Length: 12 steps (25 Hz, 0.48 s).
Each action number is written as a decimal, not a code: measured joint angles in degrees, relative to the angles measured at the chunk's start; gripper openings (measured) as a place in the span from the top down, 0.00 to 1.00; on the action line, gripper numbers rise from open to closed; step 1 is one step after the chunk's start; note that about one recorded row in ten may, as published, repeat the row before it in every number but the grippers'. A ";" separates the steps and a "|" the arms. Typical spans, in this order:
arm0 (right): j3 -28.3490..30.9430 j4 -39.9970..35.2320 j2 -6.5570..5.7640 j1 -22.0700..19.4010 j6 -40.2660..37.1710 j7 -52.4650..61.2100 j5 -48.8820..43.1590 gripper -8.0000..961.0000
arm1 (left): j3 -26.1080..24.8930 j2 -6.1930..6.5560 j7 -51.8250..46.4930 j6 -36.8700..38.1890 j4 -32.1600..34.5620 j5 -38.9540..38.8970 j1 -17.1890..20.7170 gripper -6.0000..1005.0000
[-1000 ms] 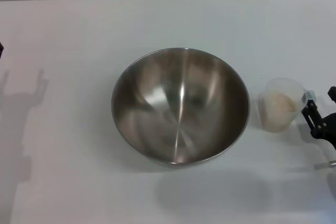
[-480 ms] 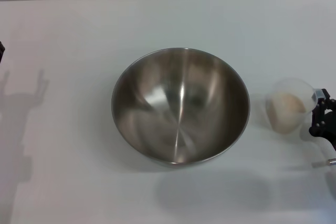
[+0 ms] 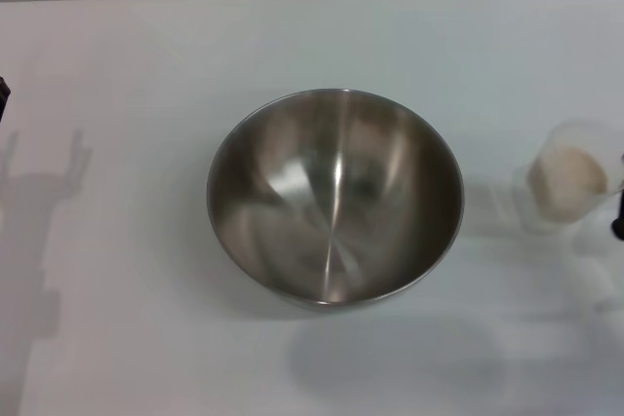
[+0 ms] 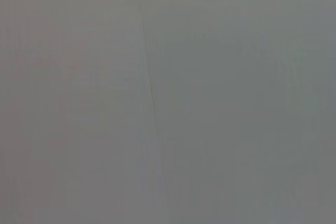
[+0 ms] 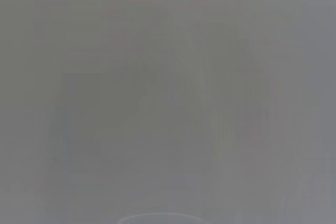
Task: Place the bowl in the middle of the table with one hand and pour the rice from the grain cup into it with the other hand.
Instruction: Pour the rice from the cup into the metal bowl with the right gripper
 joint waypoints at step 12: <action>-0.90 1.06 -0.13 9.57 -12.04 -12.07 -0.89 0.98 | 0.75 -0.07 0.00 -0.05 0.63 -0.26 -0.48 0.19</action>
